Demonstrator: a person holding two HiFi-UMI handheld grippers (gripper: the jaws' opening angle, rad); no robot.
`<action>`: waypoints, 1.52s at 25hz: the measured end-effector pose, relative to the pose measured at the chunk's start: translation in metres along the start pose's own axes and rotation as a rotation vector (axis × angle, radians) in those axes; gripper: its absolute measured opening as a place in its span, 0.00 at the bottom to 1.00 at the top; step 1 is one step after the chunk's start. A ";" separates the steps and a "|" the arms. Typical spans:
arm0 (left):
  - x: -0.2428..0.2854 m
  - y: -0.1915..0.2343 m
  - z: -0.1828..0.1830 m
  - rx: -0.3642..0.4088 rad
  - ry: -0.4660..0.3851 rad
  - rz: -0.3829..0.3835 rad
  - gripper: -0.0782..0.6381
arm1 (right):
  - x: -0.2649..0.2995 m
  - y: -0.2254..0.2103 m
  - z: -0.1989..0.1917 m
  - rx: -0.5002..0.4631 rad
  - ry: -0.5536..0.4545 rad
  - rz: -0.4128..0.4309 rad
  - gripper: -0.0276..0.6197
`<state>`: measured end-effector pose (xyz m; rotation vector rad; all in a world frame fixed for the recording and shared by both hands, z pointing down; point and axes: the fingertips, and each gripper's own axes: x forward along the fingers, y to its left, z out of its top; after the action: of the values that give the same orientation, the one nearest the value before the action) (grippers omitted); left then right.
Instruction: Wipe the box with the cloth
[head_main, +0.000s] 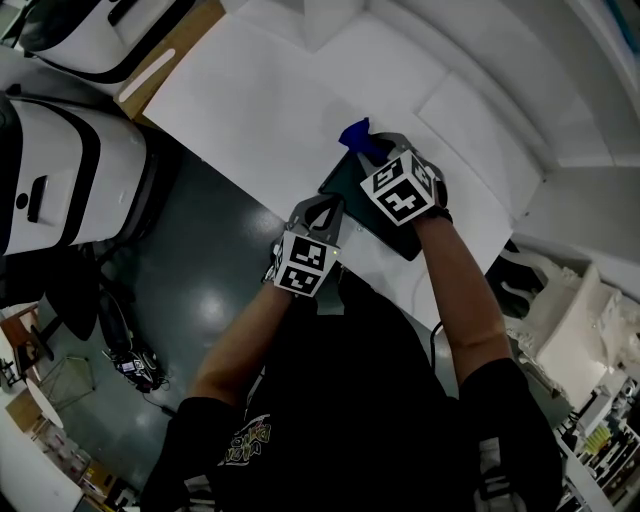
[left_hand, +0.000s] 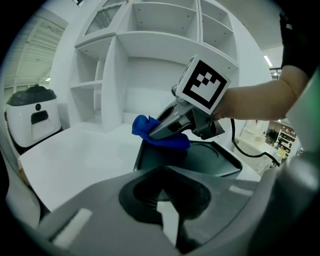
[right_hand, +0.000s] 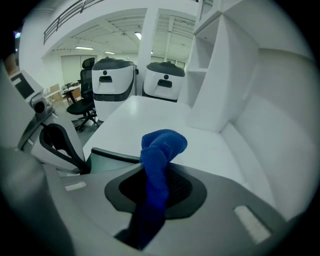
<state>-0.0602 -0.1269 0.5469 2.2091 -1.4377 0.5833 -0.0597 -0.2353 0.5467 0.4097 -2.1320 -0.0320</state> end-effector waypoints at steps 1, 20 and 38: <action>0.000 0.000 0.000 0.001 0.001 0.001 0.11 | 0.000 0.000 0.000 0.019 0.001 0.018 0.20; -0.002 0.002 0.001 -0.005 -0.004 0.025 0.11 | -0.040 -0.001 -0.056 0.091 0.030 0.007 0.20; -0.002 -0.001 0.001 0.009 0.002 0.013 0.11 | -0.098 0.009 -0.134 0.128 0.111 -0.101 0.20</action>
<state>-0.0594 -0.1257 0.5451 2.2071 -1.4522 0.5978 0.0974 -0.1797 0.5450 0.5817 -2.0087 0.0683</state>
